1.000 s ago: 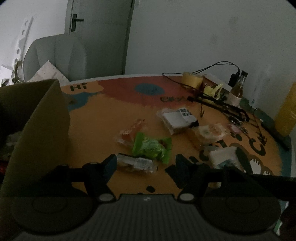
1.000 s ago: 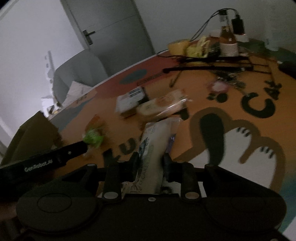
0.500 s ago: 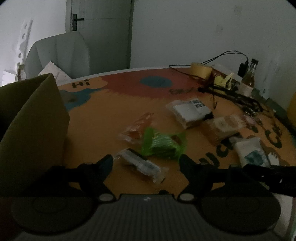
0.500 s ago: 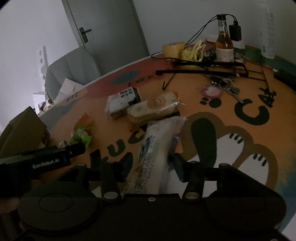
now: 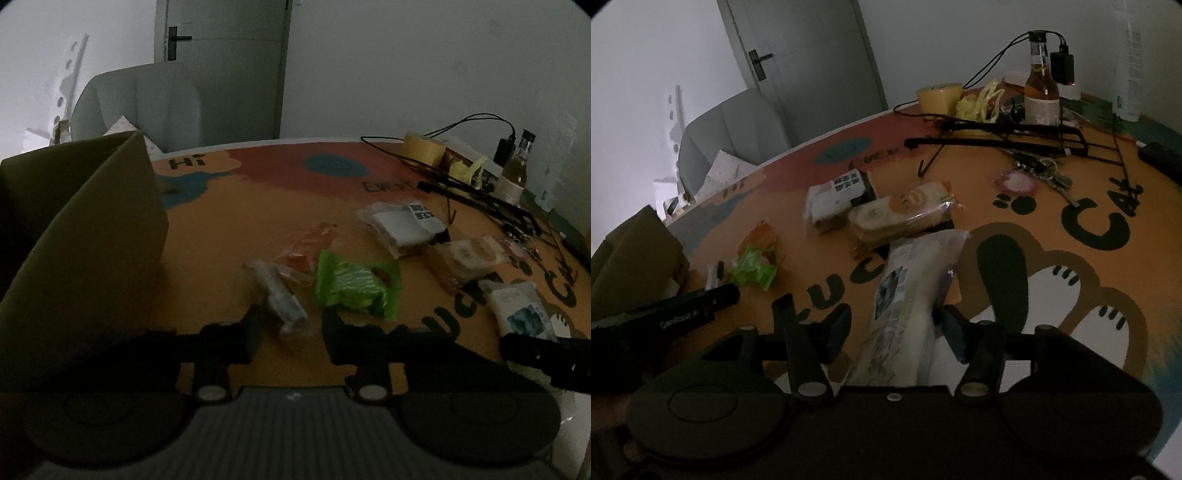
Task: Organize snacks
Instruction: 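Grasp a clear wrapped snack with the left tool while the right tool grasps a white cake bag, then carry both snacks into the cardboard box and open both tools to release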
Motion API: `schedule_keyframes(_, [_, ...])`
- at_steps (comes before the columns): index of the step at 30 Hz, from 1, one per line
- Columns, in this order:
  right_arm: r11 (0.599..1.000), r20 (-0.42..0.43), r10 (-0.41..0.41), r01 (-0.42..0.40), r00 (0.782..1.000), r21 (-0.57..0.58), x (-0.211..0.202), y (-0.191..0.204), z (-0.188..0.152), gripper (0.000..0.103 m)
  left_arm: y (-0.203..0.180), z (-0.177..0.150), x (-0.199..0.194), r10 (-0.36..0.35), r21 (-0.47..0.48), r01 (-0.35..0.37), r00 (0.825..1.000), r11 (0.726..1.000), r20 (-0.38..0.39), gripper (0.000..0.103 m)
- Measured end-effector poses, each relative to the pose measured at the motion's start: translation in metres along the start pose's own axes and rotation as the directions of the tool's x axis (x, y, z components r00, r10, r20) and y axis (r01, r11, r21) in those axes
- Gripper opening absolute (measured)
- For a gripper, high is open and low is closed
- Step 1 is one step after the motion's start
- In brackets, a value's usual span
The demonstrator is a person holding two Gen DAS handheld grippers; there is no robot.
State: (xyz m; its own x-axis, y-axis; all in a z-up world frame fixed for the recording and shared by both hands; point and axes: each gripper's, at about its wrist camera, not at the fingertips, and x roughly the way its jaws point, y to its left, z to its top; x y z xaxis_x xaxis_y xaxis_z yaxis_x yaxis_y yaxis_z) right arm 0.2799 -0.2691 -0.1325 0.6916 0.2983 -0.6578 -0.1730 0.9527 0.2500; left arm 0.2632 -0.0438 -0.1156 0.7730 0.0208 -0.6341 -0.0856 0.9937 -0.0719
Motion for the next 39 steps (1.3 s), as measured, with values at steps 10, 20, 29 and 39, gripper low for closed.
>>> schedule_keyframes(10, [0.999,-0.001,-0.034,0.034,0.999,-0.037,-0.008,0.008,-0.007,0.029,0.001,-0.002,-0.019,-0.048,0.001,0.048,0.999,0.999,0.011,0.019])
schedule_keyframes(20, [0.999,0.054,0.028,-0.026,0.998,-0.034,-0.027,0.021,-0.006,0.026,-0.001,0.002,-0.049,-0.093,0.019,0.092,0.994,0.996,0.050,0.019])
schedule_keyframes(29, [0.996,0.104,0.089,-0.086,0.991,-0.028,-0.040,0.037,-0.002,0.025,0.006,0.007,-0.079,-0.126,0.027,0.124,0.988,0.992,0.093,0.019])
schedule_keyframes(39, [0.987,0.137,0.159,-0.153,0.978,-0.054,-0.052,0.061,0.002,0.025,0.021,0.011,-0.111,-0.127,0.019,0.126,0.981,0.992,0.145,0.019])
